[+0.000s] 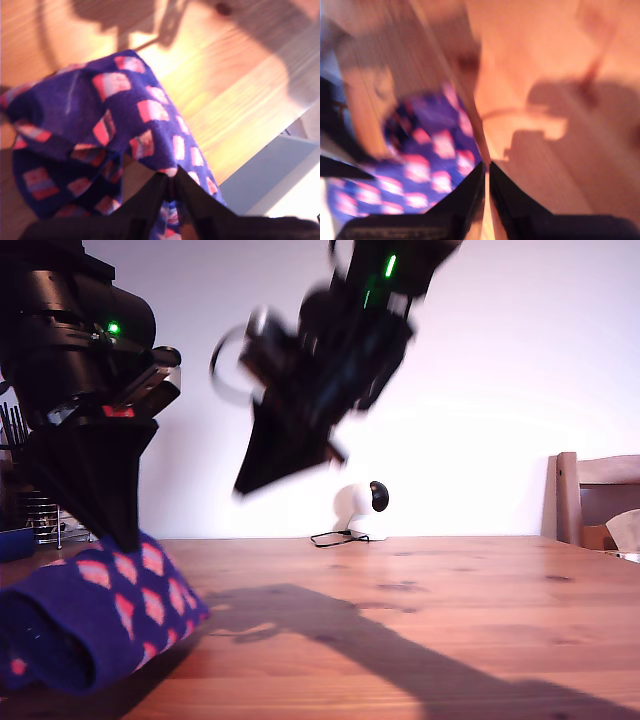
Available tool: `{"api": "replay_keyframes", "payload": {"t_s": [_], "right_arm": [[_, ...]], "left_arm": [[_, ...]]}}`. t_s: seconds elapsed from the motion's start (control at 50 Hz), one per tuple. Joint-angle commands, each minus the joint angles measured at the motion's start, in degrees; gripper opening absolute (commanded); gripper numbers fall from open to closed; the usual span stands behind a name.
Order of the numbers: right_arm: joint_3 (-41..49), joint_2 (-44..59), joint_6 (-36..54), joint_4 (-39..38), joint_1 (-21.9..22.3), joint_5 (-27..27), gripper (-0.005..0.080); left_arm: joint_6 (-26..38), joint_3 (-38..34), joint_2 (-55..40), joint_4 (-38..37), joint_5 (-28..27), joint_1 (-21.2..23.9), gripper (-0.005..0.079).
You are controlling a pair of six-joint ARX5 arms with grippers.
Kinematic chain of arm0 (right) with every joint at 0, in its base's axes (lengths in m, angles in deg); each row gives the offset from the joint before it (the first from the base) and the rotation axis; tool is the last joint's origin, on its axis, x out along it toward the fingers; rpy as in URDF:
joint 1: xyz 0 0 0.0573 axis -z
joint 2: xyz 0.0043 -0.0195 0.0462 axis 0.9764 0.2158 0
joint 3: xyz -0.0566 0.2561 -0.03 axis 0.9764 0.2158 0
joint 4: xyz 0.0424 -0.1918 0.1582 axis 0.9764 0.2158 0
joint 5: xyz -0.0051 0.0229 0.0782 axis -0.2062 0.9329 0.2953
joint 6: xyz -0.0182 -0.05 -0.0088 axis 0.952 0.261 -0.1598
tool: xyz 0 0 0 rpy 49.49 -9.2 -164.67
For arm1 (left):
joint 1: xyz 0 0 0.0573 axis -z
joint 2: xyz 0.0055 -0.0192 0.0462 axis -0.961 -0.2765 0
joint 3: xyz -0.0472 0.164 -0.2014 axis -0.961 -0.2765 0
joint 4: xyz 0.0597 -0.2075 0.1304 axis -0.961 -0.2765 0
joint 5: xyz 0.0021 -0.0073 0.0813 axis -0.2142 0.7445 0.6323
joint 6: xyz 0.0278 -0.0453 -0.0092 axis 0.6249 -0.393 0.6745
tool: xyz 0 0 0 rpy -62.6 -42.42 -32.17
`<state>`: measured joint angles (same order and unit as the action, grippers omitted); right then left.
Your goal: Fold the socks in front of you. After folding them, place them to the left side.
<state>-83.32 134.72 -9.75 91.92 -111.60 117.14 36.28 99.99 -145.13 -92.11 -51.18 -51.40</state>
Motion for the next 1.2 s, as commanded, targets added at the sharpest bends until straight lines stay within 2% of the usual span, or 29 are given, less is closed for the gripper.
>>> {"api": "replay_keyframes", "payload": {"t_s": [0.0, 0.44, 0.74, 1.18], "right_arm": [[0.5, 0.7, -0.1, -0.4, -0.6, 1.3, -0.0011], [0.5, 2.6, -6.6, -4.6, -1.9, 10.7, -0.0011], [0.5, 3.3, -12.2, -8.2, -3.3, 14.0, -0.0011], [0.5, 7.1, -15.7, -11.1, -5.8, 17.0, -0.0011]], "left_arm": [[0.3, -0.7, 0.2, -0.3, 0.4, -0.5, -0.0024], [0.2, -0.7, 0.2, -0.7, 0.6, -0.8, -0.0024], [0.2, -0.7, 0.2, -0.2, 0.5, -0.6, -0.0024], [0.2, -0.8, 0.2, -0.6, 0.6, 0.3, -0.0024]]}}
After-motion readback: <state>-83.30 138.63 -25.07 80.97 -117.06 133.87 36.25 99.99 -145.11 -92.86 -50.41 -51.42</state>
